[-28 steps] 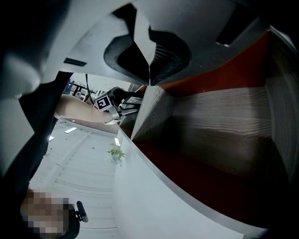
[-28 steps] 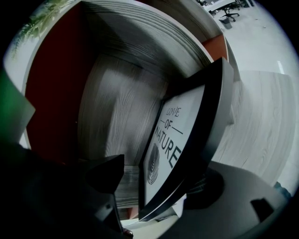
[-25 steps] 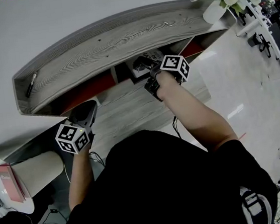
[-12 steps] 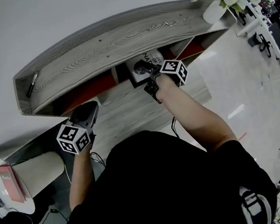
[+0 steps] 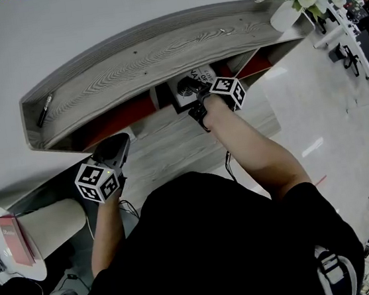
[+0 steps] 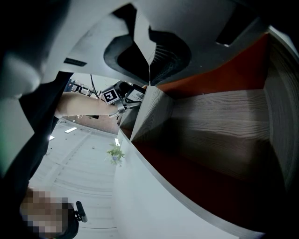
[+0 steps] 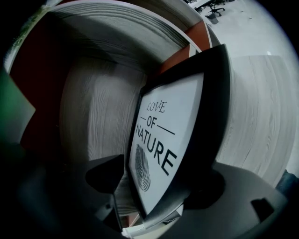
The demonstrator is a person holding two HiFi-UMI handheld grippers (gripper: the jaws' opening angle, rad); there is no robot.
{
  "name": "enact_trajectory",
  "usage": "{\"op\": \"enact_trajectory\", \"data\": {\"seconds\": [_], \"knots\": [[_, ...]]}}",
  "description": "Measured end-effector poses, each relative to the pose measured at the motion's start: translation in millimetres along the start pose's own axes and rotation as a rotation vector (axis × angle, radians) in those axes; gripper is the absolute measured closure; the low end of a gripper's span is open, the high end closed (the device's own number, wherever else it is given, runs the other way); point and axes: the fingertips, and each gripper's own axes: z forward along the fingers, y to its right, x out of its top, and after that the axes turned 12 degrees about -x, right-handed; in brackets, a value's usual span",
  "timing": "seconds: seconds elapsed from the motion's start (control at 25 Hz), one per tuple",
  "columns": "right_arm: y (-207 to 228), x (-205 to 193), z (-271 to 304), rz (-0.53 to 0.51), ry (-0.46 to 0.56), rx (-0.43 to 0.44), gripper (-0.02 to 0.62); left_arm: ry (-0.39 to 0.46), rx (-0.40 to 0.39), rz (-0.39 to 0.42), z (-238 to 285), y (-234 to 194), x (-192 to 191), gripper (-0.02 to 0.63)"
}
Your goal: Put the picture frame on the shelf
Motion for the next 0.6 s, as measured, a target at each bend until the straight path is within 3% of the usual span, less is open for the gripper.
{"op": "enact_trajectory", "data": {"seconds": [0.24, 0.6], "knots": [[-8.7, 3.5, 4.7, 0.016, 0.006, 0.037, 0.216, 0.002, -0.003, 0.005, -0.3, -1.3, 3.1, 0.583], [-9.8, -4.3, 1.1, -0.04, -0.011, 0.085, 0.212, -0.006, -0.005, 0.004, -0.5, -1.5, 0.4, 0.583]]}}
